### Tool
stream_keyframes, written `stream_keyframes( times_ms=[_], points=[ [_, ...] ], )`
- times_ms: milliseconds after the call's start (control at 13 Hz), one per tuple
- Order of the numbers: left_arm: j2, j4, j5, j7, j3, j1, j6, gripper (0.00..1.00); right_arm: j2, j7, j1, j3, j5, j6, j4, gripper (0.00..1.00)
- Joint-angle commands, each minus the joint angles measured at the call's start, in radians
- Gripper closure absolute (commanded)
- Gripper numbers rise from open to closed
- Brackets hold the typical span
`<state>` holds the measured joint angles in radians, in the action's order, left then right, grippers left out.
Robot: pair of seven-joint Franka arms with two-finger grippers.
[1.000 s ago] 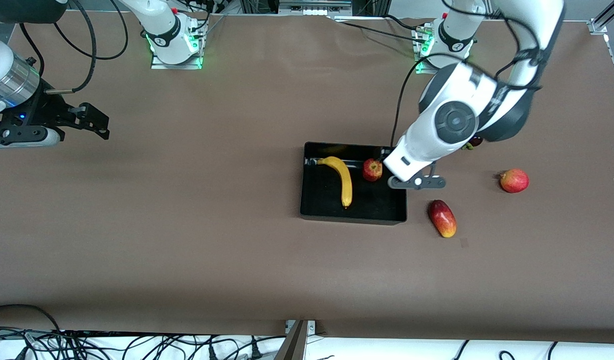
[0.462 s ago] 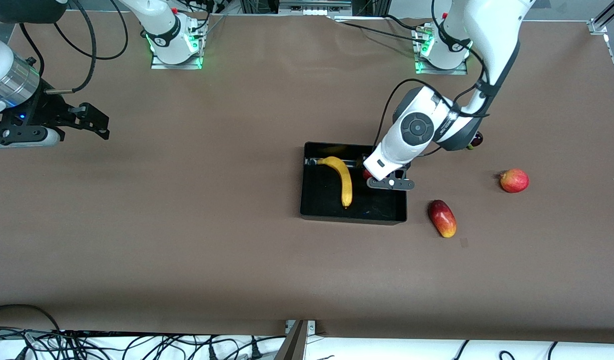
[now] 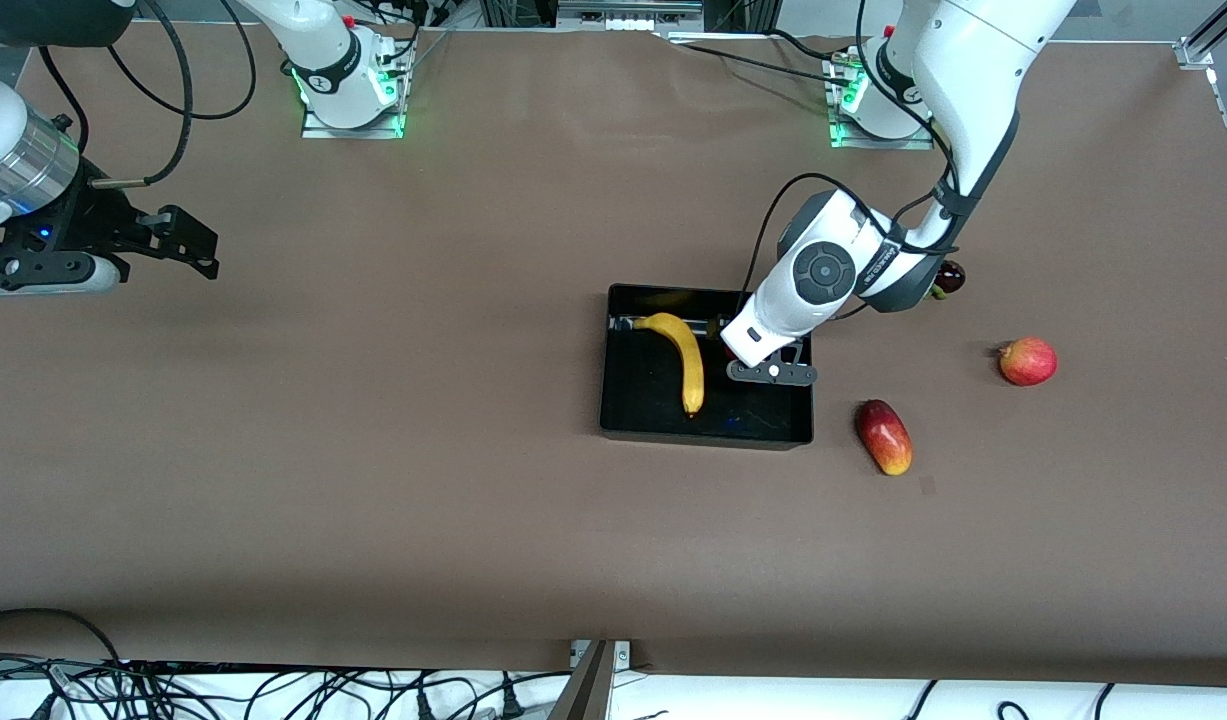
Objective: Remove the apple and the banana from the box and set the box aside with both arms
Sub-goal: 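Lower the left gripper onto the red apple and close it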
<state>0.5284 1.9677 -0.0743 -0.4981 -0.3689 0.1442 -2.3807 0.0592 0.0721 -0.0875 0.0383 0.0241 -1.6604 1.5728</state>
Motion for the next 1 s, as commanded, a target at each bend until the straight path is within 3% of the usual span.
stream_keyframes(
  times_ms=[0, 77, 154, 308, 538, 769, 923],
  points=[
    [0.004, 0.007, -0.021, -0.016, -0.001, 0.001, -0.014, 0.38, -0.007, 0.008, -0.001, 0.002, 0.004, 0.002, 0.003, 0.0],
    [0.01, 0.005, -0.021, -0.014, -0.001, 0.001, -0.014, 0.54, -0.007, 0.008, -0.001, 0.002, 0.004, 0.002, 0.001, 0.0],
    [0.012, 0.002, -0.021, -0.014, -0.001, 0.001, -0.014, 0.65, -0.007, 0.008, -0.001, 0.002, 0.004, 0.004, 0.003, 0.0],
    [0.004, -0.007, -0.021, -0.008, -0.001, -0.002, -0.003, 0.79, -0.007, 0.008, -0.001, 0.002, 0.004, 0.004, 0.003, 0.0],
    [-0.025, -0.076, -0.019, -0.017, -0.004, -0.005, 0.079, 0.79, -0.007, 0.008, -0.001, 0.002, 0.004, 0.004, 0.003, 0.0],
    [-0.047, -0.281, -0.016, 0.001, -0.004, -0.014, 0.396, 0.76, -0.007, 0.008, -0.001, 0.002, 0.002, 0.004, 0.003, 0.0],
    [-0.063, -0.369, -0.016, 0.047, -0.002, -0.047, 0.599, 0.76, -0.007, 0.008, -0.001, 0.002, 0.004, 0.004, 0.001, 0.0]
  ],
)
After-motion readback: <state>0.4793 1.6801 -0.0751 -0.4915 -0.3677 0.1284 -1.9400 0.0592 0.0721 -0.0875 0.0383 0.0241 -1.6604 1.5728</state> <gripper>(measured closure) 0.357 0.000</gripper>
